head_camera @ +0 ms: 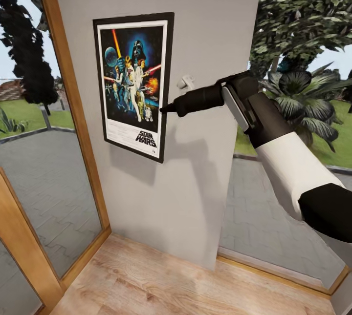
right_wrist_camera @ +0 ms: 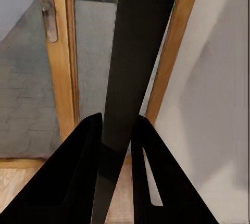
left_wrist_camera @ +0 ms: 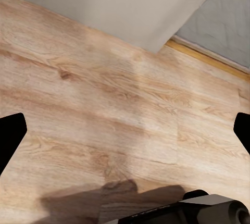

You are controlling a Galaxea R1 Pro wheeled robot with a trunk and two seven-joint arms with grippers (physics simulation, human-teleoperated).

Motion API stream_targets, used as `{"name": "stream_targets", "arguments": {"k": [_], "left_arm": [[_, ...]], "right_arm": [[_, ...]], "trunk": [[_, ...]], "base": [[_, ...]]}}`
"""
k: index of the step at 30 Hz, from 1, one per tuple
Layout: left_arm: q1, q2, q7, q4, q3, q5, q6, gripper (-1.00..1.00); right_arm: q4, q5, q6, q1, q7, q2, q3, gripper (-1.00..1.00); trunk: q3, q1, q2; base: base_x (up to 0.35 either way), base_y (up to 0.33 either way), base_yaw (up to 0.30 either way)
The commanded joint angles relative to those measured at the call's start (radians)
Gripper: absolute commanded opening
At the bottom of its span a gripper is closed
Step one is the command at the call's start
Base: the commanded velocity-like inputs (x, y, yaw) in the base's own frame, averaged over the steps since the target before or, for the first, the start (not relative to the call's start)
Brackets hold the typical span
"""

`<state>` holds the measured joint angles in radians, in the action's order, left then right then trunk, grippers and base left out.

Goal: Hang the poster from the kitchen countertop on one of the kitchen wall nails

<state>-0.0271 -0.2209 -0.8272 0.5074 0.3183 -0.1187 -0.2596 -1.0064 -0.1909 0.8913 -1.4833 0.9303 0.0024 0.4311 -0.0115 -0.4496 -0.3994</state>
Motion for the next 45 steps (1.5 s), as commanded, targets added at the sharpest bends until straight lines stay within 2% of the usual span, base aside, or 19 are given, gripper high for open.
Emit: {"name": "stream_targets", "arguments": {"k": [1,3,8,18,27,40,45], "left_arm": [[-0.001,0.000,-0.004,0.000,0.001,-0.004,0.000,1.00],[-0.001,0.000,-0.004,0.000,0.001,-0.004,0.000,1.00],[-0.001,0.000,-0.003,0.000,0.001,-0.004,0.000,1.00],[-0.001,0.000,-0.003,0.000,0.001,-0.004,0.000,1.00],[-0.001,0.000,0.000,0.000,0.001,-0.004,0.000,1.00],[-0.001,0.000,0.000,0.000,0.001,-0.004,0.000,1.00],[-0.001,0.000,0.000,0.000,0.001,-0.004,0.000,1.00]], "right_arm": [[0.015,-0.006,0.024,-0.024,0.000,0.000,0.000,-1.00],[0.054,-0.005,0.041,-0.065,0.001,0.001,0.000,-1.00],[0.093,-0.007,0.048,-0.093,0.005,0.001,0.000,-1.00],[0.097,-0.008,0.042,-0.097,0.007,0.013,0.001,-1.00],[0.097,-0.013,-0.029,-0.092,0.008,0.014,0.000,-1.00],[0.104,-0.009,-0.023,-0.094,0.003,0.017,0.000,-1.00],[0.104,-0.009,-0.022,-0.094,0.002,0.018,-0.001,-1.00]], "trunk": [[0.000,0.000,-0.001],[0.000,0.000,-0.001],[0.000,0.000,-0.001],[0.000,0.000,-0.001],[0.000,0.000,-0.001],[0.000,0.000,-0.001],[0.000,0.000,-0.001]], "base": [[0.002,0.000,0.000],[0.000,0.000,0.000],[0.000,0.000,0.000],[0.048,0.000,0.000],[0.211,0.000,0.000],[0.329,0.000,0.000],[0.128,0.000,0.000]]}}
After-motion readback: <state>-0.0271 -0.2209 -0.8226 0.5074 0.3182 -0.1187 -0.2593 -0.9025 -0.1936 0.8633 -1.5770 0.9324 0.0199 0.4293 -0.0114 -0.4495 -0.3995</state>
